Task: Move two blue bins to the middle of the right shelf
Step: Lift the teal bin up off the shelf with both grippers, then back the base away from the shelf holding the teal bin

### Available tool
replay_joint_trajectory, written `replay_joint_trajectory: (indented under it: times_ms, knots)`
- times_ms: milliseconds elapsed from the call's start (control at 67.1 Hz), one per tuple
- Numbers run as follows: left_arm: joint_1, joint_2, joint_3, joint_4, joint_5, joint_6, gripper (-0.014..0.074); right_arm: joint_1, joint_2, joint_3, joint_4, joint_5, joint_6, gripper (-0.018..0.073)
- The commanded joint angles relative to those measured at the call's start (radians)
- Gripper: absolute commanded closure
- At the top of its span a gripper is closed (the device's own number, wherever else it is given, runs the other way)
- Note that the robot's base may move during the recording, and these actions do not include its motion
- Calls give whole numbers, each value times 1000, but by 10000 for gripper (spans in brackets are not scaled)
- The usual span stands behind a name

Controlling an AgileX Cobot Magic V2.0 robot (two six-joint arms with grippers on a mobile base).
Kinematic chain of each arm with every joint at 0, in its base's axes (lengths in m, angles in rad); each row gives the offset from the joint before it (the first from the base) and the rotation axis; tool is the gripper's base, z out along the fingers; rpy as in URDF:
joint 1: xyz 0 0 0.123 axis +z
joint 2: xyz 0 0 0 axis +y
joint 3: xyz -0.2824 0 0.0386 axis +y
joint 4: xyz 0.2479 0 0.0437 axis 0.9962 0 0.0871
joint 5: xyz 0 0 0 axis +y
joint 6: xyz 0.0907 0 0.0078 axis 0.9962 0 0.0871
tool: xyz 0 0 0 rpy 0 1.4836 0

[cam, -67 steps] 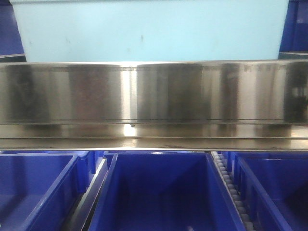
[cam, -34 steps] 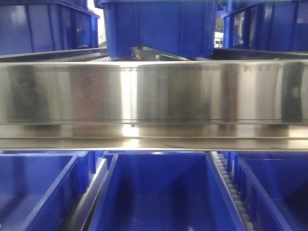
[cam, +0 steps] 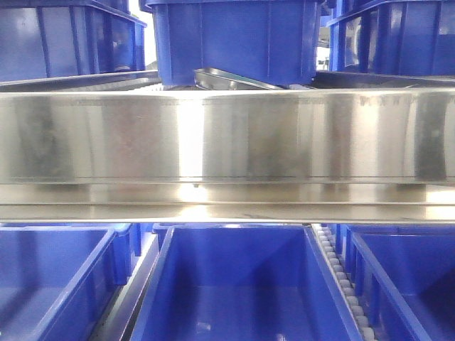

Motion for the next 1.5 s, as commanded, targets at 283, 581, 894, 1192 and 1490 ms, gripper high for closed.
replay_joint_trajectory:
  times_ms: [283, 581, 894, 1192, 1490]
  knots:
    - [1, 30, -68, -19, -17, 22, 707, -8, 31, -12, -34, -15, -22, 713]
    - [1, 36, -68, -19, -12, 22, 707, -8, 31, -12, -34, -16, -22, 713]
    - [1, 36, -68, -19, -12, 22, 707, -8, 31, -12, -34, -18, -22, 713]
    - [1, 36, -68, -19, -12, 22, 707, -8, 31, -12, -34, -18, -22, 713]
    - [1, 36, -68, -17, -12, 22, 707, -8, 31, -12, -34, -18, -22, 713]
